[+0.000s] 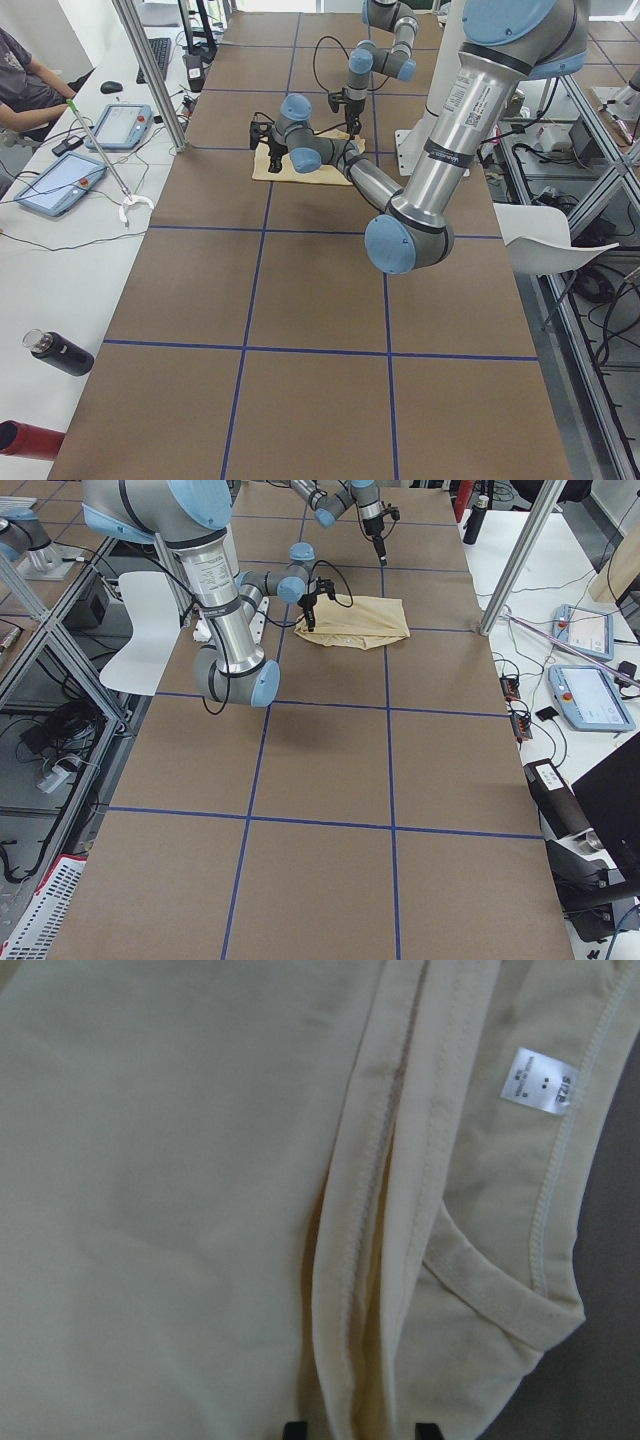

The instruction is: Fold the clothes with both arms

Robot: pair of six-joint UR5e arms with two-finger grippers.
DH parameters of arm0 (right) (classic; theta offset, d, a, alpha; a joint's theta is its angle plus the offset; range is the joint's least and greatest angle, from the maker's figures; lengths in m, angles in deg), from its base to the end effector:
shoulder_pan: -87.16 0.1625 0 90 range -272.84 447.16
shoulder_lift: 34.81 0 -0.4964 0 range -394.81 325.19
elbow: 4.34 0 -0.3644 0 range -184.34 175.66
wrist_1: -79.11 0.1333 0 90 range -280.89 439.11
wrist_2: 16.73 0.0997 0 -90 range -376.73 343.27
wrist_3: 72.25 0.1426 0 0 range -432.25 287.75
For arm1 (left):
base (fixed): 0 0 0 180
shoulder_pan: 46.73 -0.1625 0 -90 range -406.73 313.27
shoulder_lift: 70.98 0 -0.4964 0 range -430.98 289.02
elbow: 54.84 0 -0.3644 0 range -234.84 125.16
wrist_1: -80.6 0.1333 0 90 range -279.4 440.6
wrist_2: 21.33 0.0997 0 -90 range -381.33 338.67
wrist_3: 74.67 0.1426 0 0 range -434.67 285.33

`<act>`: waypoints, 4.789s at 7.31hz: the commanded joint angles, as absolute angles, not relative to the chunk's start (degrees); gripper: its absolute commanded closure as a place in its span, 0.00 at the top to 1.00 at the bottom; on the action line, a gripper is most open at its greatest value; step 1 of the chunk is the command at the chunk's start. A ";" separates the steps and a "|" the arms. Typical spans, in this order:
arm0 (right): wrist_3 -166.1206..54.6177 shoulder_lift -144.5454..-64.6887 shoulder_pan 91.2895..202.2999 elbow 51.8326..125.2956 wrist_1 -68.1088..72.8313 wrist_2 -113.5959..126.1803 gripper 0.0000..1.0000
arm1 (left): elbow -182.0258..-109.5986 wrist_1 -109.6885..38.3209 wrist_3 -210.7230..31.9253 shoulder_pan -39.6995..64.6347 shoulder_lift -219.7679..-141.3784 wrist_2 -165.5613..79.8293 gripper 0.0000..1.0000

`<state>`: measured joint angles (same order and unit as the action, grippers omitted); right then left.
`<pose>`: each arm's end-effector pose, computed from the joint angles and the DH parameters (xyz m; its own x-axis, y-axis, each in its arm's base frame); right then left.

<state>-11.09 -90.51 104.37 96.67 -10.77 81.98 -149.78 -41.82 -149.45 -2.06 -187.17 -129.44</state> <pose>-0.6417 -0.3157 0.3414 0.6786 -0.2890 0.6753 0.1574 0.9552 0.2505 0.4330 -0.5531 0.3907 0.4291 -0.0733 -0.9003 0.3706 0.9232 0.1014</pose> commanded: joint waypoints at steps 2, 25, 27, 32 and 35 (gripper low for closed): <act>-13.37 -90.62 104.39 96.38 -10.98 82.41 0.00 | -149.68 -41.84 -149.46 -2.08 -187.17 -129.44 0.65; 41.12 -98.09 101.66 97.87 6.33 80.13 0.22 | -149.76 -41.84 -149.81 -2.26 -187.08 -129.35 0.65; 41.48 -98.00 102.28 97.79 6.33 80.13 0.00 | -149.85 -41.84 -149.81 -2.26 -186.82 -129.35 0.65; 41.04 -98.71 102.81 98.75 5.98 80.74 0.00 | -149.94 -41.84 -149.81 -2.26 -186.82 -129.35 0.65; 41.21 -98.71 102.37 98.58 5.98 80.39 0.56 | -149.85 -41.84 -149.81 -2.26 -186.82 -129.35 0.65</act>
